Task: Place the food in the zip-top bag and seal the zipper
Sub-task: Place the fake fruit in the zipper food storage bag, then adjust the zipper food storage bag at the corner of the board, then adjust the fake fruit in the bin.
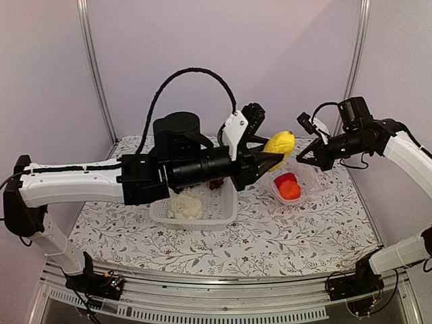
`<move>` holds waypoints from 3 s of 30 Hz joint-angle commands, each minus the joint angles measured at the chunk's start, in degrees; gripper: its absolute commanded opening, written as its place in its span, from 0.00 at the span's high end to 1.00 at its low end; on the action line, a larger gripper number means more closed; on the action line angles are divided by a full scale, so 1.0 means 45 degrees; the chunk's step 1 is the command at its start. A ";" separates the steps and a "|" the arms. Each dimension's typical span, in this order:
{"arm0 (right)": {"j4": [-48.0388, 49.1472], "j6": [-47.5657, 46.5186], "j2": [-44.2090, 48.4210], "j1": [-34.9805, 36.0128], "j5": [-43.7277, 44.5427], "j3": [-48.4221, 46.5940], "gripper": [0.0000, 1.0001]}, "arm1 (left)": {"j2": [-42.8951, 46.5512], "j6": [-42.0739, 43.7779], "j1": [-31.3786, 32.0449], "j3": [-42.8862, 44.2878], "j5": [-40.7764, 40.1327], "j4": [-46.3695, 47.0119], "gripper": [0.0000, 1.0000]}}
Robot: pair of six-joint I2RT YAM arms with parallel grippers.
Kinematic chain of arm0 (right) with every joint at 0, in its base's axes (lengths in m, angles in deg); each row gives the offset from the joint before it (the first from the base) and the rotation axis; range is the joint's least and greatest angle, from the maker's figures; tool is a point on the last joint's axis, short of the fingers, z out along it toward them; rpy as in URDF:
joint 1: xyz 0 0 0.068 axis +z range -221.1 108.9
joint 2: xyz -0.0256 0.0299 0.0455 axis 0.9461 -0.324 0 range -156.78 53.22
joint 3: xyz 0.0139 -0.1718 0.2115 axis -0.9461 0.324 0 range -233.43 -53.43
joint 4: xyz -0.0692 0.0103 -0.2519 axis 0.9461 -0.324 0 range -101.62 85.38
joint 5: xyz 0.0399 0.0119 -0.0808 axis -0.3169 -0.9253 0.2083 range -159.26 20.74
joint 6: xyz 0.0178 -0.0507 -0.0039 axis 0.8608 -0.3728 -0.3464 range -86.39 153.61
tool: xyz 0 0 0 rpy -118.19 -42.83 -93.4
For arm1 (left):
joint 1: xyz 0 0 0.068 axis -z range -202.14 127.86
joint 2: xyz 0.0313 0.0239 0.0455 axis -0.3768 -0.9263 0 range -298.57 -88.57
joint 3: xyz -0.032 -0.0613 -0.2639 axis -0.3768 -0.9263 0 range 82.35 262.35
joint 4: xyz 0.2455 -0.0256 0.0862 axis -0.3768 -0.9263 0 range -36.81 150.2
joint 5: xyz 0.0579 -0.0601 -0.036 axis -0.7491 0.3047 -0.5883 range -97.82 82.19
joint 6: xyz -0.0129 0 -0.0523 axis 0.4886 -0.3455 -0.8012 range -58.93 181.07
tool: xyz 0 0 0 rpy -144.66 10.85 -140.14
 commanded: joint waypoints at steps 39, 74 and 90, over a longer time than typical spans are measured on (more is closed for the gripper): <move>-0.0548 0.1098 -0.0168 -0.0130 0.1411 -0.1197 1.00 | -0.3184 0.2534 0.1390 0.2095 -0.3237 0.2160 0.21; 0.2750 0.0722 -0.1253 -0.2292 0.0469 0.0752 1.00 | 0.1767 -0.8701 0.0074 -0.3525 -0.7846 -0.8149 0.29; 0.3940 0.0802 -0.0698 -0.2279 -0.0301 0.1818 1.00 | 0.1026 -0.8730 -0.4020 -0.3193 -0.5401 -0.8970 0.29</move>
